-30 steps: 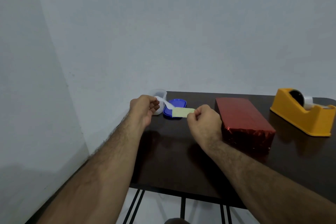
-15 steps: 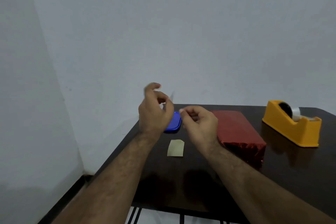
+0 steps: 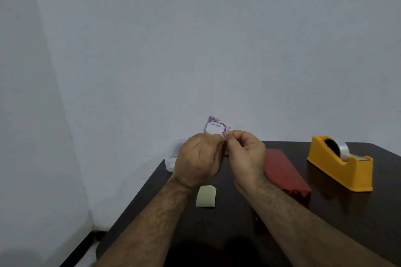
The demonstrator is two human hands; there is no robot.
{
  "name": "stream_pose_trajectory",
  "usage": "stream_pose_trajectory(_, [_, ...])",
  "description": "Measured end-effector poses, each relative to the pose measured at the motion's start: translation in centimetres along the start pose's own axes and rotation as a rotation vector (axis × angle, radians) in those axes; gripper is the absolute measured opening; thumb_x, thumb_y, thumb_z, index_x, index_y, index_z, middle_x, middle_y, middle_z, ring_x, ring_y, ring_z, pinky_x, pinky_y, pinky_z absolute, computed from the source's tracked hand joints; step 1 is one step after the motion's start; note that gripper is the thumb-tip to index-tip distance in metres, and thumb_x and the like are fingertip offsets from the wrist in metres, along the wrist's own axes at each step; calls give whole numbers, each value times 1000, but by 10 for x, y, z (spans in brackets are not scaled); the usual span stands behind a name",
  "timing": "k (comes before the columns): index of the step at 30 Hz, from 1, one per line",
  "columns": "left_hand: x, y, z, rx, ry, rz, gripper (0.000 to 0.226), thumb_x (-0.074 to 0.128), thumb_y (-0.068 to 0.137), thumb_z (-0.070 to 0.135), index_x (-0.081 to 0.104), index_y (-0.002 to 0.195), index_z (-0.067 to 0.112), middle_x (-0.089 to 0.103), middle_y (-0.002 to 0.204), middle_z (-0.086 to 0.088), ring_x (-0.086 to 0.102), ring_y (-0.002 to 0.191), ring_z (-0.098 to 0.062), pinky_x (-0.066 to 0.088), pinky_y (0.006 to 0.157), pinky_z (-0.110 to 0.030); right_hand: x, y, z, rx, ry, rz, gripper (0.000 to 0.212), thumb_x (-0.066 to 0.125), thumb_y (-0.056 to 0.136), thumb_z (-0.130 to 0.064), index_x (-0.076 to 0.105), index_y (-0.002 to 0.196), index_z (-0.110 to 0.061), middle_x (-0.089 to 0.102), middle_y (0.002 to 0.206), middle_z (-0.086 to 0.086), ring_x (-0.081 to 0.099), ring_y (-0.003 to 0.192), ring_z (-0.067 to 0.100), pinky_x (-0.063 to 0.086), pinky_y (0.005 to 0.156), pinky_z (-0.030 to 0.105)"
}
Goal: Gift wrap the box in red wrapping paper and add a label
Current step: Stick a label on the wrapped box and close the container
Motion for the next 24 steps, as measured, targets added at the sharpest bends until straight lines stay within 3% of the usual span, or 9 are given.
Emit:
stream_pose_trajectory(2, [-2,-1,-4,-50,-21,-38,24,83,87,9,75,108,1,77,96,-11,71,86,-26,61,79,-39,-4,8,1,-5,-29,-8,13,68,100,-11,74,88,-7,71,72,9,63,63,17,60,63,39])
stream_pose_trajectory(4, [-6,2,-19,-253,-81,-12,25,79,89,12,75,112,1,75,105,-8,68,96,-20,56,88,-28,-10,18,-3,-24,-111,-18,14,66,102,-16,72,91,-11,68,71,3,60,60,13,56,59,32])
stream_pose_trajectory(7, [2,2,-58,-859,-194,-10,21,78,95,17,76,116,18,70,111,8,66,99,-8,56,88,-23,-19,37,-15,-41,-267,-88,15,64,105,-21,69,93,-13,63,70,0,56,57,12,54,57,32])
stream_pose_trajectory(10, [39,-6,-74,-1333,-509,-183,2,80,93,19,82,93,20,78,92,8,72,91,-8,60,83,-28,-31,55,-27,-73,-410,-163,14,65,103,-23,71,92,-18,67,78,-1,60,67,13,57,67,39])
stream_pose_trajectory(12, [53,-3,-69,-1396,-589,-248,10,79,91,13,82,82,13,79,84,-1,70,82,-10,57,72,-26,-39,65,-32,-84,-492,-199,14,66,102,-23,72,89,-21,67,76,-5,61,71,15,57,69,37])
stream_pose_trajectory(16, [78,2,-52,-1449,-652,-335,10,78,92,10,81,84,7,79,84,-7,69,73,-10,51,60,-18,-61,81,-39,-39,-586,-200,21,65,95,-17,71,75,-18,61,62,-10,57,64,18,50,62,33])
stream_pose_trajectory(20, [103,1,-38,-1516,-694,-441,11,76,86,7,80,77,2,76,73,-9,65,65,-17,47,59,-25,-91,99,-45,73,-671,-137,24,67,81,-27,71,72,-5,65,68,4,59,67,24,54,65,45])
stream_pose_trajectory(22, [114,-2,-32,-1483,-633,-530,14,76,83,6,78,68,5,75,66,-8,65,61,-15,49,55,-22,-100,106,-44,105,-726,-149,33,68,71,-30,59,64,1,54,62,9,52,61,27,44,58,45])
stream_pose_trajectory(24, [125,-6,-27,-1428,-534,-624,15,77,78,8,78,64,7,75,64,-6,66,60,-14,55,61,-27,-111,111,-42,142,-758,-150,27,69,68,-25,51,57,-8,44,59,9,44,58,24,34,57,40])
Point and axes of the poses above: each hand's wrist, its own y-axis towards the middle knuckle, its own x-axis out of the palm, z = x × y, the point moved 7 cm from there along y, towards the middle knuckle
